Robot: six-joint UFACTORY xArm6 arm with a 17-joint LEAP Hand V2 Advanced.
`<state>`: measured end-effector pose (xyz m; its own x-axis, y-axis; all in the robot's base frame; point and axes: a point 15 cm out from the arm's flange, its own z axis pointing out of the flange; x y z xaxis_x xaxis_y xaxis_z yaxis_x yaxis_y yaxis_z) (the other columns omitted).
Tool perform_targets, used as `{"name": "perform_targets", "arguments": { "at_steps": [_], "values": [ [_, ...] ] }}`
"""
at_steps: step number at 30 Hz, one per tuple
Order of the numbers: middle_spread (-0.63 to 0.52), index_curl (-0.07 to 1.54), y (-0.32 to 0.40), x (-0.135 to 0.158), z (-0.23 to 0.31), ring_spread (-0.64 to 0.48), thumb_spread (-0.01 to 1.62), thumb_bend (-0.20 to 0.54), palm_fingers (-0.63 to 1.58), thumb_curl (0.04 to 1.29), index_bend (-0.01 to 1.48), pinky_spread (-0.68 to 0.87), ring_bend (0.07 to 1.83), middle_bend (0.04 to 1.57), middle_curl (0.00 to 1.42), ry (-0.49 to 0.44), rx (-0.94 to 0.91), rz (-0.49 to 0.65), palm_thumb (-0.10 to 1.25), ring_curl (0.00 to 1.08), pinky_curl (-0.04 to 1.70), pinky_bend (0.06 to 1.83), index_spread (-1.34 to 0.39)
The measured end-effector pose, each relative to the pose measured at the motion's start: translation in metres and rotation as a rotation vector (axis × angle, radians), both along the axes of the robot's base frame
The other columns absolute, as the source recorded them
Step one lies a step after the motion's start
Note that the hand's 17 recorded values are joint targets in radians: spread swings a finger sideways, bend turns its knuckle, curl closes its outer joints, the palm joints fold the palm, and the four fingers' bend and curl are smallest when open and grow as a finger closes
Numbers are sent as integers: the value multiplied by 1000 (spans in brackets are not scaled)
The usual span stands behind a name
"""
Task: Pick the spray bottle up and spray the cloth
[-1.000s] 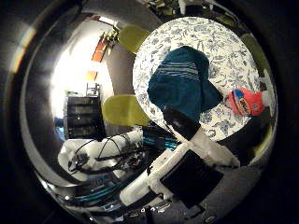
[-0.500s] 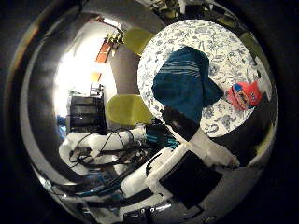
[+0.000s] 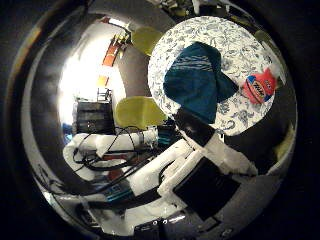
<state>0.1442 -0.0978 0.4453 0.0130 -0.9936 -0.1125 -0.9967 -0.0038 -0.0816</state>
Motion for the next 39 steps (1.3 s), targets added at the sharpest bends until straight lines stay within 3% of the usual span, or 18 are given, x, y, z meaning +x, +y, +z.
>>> {"name": "perform_targets", "arguments": {
  "at_steps": [25, 39],
  "values": [
    [161, 355, -51, -101, -54, 226, 1144, -18, 353, 319, 181, 401, 384, 257, 348, 98, 53, -103, 677, 258, -10, 775, -213],
    [118, 361, -84, -117, -99, 215, 1171, -19, 355, 313, 182, 393, 367, 272, 352, -28, 186, -269, 656, 251, -8, 770, -223]
  ]
}}
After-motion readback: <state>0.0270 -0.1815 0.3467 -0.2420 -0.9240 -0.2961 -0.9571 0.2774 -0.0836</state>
